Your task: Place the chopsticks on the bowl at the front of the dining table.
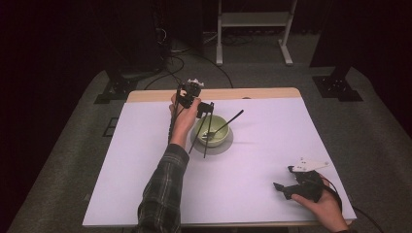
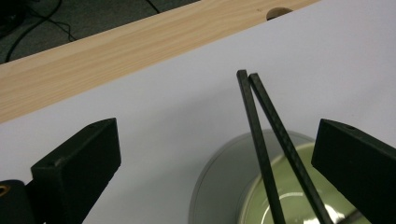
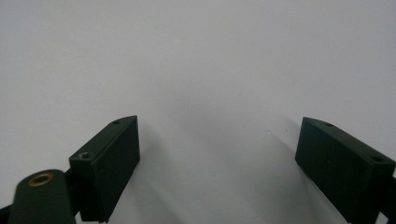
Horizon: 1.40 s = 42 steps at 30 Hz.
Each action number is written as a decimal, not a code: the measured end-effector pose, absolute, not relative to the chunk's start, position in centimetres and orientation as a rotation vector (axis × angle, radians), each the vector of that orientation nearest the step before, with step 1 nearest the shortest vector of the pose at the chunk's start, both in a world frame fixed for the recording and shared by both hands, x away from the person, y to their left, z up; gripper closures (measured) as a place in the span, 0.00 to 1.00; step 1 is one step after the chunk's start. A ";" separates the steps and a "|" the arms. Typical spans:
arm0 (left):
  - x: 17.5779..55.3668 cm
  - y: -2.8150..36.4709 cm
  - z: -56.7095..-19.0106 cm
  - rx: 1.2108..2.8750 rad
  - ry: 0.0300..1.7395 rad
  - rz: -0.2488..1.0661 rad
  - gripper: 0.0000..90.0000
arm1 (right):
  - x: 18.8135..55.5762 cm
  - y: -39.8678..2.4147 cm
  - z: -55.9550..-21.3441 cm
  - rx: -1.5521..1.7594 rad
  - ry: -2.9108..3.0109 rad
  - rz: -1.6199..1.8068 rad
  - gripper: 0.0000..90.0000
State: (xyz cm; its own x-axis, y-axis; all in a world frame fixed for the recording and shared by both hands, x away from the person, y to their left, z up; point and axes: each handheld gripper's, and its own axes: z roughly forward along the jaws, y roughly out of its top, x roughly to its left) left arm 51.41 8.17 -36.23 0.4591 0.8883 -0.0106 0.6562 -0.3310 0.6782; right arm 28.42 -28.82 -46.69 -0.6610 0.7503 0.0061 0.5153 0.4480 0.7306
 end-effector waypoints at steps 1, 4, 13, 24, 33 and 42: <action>51.0 8.6 -36.1 2.087 1.281 0.485 0.00 | 28.4 -28.8 -46.7 1.081 2.385 1.039 0.14; 49.8 9.8 -35.9 2.078 1.279 0.479 0.00 | 28.4 -28.8 -46.7 1.080 2.386 1.038 0.14; 46.0 13.2 -36.6 2.063 1.285 0.465 0.00 | 28.4 -28.8 -46.7 1.079 2.387 1.036 0.14; 42.0 15.7 -38.5 2.054 1.285 0.435 0.00 | 28.4 -28.8 -46.7 1.078 2.386 1.036 0.14; 39.3 16.6 -39.8 2.056 1.286 0.431 0.00 | 28.4 -28.8 -46.7 1.080 2.385 1.038 0.14; 38.5 16.1 -40.9 2.090 1.271 0.410 0.00 | 28.4 -28.8 -46.7 1.079 2.385 1.037 0.14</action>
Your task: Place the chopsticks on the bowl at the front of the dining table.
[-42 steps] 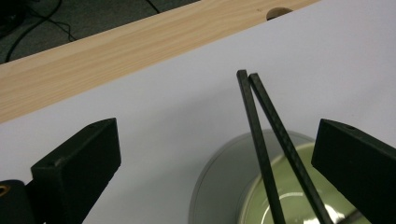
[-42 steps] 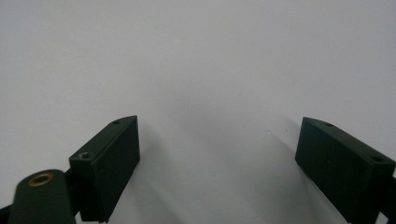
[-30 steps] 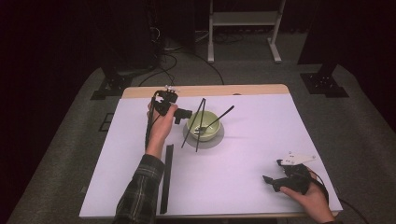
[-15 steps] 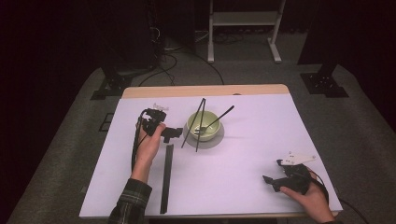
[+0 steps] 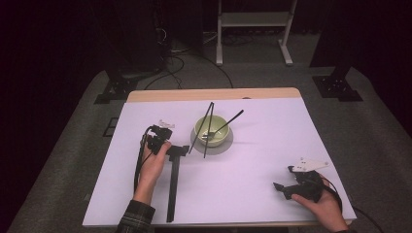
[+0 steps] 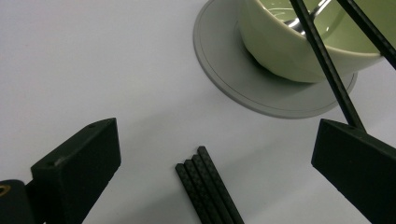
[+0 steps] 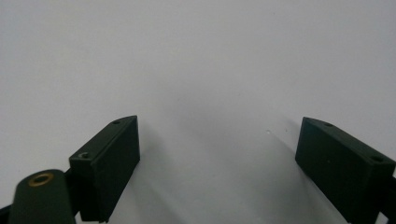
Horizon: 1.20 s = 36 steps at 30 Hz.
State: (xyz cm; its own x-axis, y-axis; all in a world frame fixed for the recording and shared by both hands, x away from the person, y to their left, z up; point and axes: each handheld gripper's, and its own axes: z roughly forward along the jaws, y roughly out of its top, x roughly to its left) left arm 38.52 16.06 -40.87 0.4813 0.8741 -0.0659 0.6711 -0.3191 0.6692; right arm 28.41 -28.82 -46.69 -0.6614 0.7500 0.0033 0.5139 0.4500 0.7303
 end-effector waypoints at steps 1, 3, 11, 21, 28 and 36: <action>38.5 16.0 -41.0 2.088 1.270 0.403 0.00 | 28.4 -28.8 -46.7 1.079 2.385 1.037 0.14; 38.4 15.9 -41.2 2.096 1.269 0.397 0.00 | 28.4 -28.8 -46.7 1.079 2.385 1.038 0.14; 38.2 14.9 -41.5 2.116 1.240 0.364 0.00 | 28.4 -28.8 -46.7 1.079 2.385 1.037 0.14; 37.8 13.1 -41.5 2.134 1.191 0.326 0.00 | 28.4 -28.8 -46.7 1.079 2.385 1.036 0.14; 37.6 12.0 -41.7 2.153 1.160 0.303 0.00 | 28.4 -28.8 -46.7 1.078 2.385 1.036 0.14; 37.5 11.3 -41.6 2.158 1.159 0.306 0.00 | 28.4 -28.8 -46.7 1.078 2.385 1.036 0.14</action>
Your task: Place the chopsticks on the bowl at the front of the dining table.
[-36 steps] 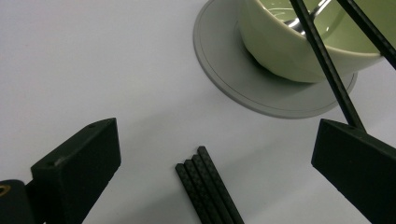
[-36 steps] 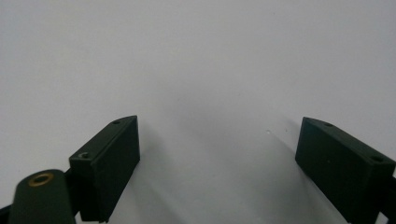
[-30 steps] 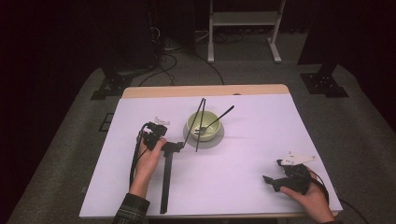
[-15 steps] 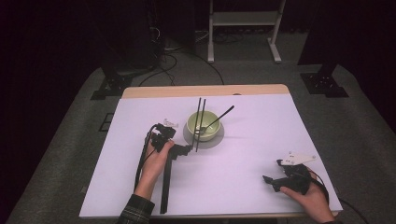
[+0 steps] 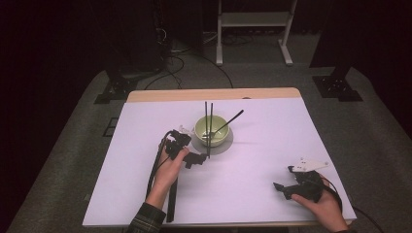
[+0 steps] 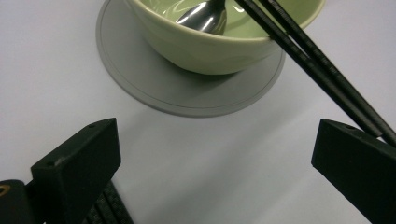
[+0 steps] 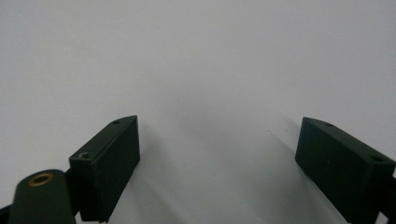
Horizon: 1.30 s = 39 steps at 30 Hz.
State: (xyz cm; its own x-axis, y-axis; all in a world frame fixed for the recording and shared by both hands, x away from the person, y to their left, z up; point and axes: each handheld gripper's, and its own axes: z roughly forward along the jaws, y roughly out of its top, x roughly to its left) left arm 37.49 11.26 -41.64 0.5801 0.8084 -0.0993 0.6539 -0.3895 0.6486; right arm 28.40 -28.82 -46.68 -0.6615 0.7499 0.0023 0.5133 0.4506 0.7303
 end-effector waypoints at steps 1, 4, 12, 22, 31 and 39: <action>37.5 11.4 -41.5 2.162 1.160 0.315 0.00 | 28.4 -28.8 -46.7 1.078 2.385 1.036 0.14; 37.6 11.8 -40.6 2.138 1.159 0.334 0.00 | 28.4 -28.8 -46.7 1.078 2.385 1.037 0.14; 39.6 11.5 -38.0 2.117 1.137 0.392 0.00 | 28.4 -28.8 -46.7 1.080 2.385 1.037 0.14; 43.6 10.0 -36.6 2.107 1.148 0.414 0.00 | 28.4 -28.8 -46.7 1.079 2.386 1.039 0.14; 46.1 8.8 -37.1 2.126 1.184 0.428 0.00 | 28.4 -28.8 -46.7 1.080 2.386 1.039 0.14; 47.6 7.2 -38.3 2.148 1.210 0.431 0.00 | 28.4 -28.8 -46.7 1.080 2.385 1.039 0.14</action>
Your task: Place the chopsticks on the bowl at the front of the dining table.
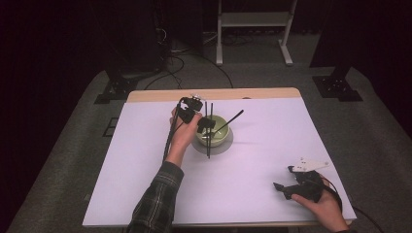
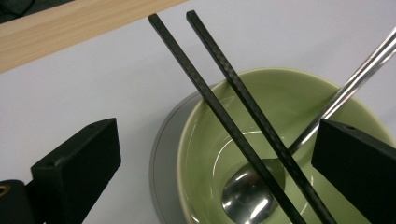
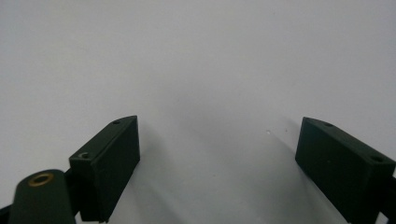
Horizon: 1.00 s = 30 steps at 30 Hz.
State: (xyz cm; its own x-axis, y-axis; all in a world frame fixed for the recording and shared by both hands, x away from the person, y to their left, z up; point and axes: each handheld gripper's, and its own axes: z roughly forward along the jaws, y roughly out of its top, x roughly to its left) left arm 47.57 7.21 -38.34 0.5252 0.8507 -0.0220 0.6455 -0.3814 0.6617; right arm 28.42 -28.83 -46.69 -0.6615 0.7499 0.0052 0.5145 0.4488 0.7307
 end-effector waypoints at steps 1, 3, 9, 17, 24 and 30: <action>47.7 7.2 -38.6 2.150 1.218 0.429 0.00 | 28.4 -28.8 -46.7 1.080 2.385 1.039 0.14; 48.0 7.2 -38.8 2.151 1.228 0.436 0.00 | 28.4 -28.8 -46.7 1.080 2.385 1.040 0.14; 48.5 7.5 -39.3 2.150 1.254 0.427 0.00 | 28.4 -28.8 -46.7 1.080 2.385 1.040 0.14; 48.6 8.3 -39.1 2.136 1.277 0.440 0.00 | 28.4 -28.8 -46.7 1.080 2.386 1.039 0.14; 48.6 8.9 -39.1 2.125 1.294 0.438 0.00 | 28.4 -28.8 -46.7 1.080 2.386 1.038 0.14; 48.1 9.0 -38.5 2.118 1.269 0.439 0.00 | 28.4 -28.8 -46.7 1.080 2.386 1.039 0.14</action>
State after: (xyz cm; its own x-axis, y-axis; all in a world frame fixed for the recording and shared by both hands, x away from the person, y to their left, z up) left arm 48.13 8.99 -38.51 0.4825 0.8753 -0.0331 0.6681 -0.3433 0.6602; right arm 28.42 -28.83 -46.69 -0.6615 0.7499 0.0054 0.5150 0.4489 0.7302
